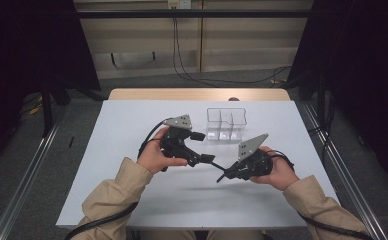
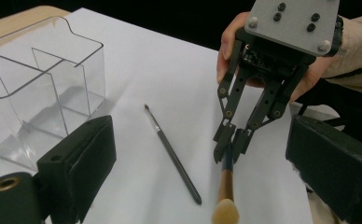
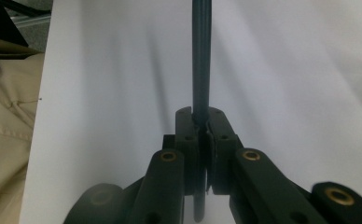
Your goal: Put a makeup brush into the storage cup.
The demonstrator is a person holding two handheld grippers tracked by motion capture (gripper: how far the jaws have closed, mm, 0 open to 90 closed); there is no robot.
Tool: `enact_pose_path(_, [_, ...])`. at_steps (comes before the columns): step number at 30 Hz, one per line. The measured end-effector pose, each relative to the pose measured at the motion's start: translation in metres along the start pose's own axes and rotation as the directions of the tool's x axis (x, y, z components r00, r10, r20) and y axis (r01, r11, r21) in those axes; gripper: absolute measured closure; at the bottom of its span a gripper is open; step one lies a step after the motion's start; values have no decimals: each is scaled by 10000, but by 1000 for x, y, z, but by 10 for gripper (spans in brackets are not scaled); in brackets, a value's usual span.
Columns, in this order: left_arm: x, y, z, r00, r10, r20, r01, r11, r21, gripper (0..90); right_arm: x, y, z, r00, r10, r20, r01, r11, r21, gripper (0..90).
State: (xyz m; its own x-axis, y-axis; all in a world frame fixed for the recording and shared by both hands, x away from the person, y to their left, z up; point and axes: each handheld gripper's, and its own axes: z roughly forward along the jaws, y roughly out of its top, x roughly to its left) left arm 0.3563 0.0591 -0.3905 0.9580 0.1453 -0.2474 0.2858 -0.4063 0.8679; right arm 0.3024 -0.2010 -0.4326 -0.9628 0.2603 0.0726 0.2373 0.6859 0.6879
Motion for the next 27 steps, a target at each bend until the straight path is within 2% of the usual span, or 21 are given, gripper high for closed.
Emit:
enact_pose_path(4, [-2,-4,0,10000,19,-68,-22,9986,-526,82,1,-1,1,9999,120,-10,-121,9998,-125,851])
enact_pose_path(12, [-1,-12,1,9994,-345,-31,339,9925,-1176,86,1,-2,-2,9992,386,101,-372,9932,-1104,851])
enact_pose_path(19, [-1,-17,4,9992,-390,-70,377,9898,-1375,92,3,2,-4,9974,663,271,-599,9795,-1924,852])
enact_pose_path(27, [-2,-19,6,9988,-483,-8,476,9857,-1617,110,1,7,-4,9950,929,378,-803,9638,-2544,852])
